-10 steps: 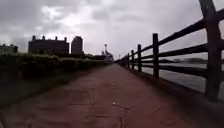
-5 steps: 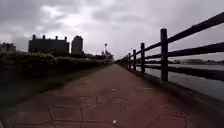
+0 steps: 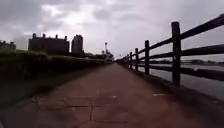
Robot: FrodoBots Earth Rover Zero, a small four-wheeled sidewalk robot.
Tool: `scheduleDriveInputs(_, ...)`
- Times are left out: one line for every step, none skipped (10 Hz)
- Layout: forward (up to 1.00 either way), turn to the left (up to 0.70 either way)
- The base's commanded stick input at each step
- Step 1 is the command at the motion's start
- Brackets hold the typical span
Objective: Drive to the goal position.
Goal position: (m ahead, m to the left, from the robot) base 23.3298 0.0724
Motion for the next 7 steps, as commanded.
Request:
scheduleDriveInputs(1.0, 0.0)
scheduleDriveInputs(1.0, 0.0)
scheduleDriveInputs(1.0, 0.0)
scheduleDriveInputs(1.0, 0.0)
scheduleDriveInputs(1.0, 0.0)
scheduleDriveInputs(1.0, 0.0)
scheduleDriveInputs(1.0, 0.0)
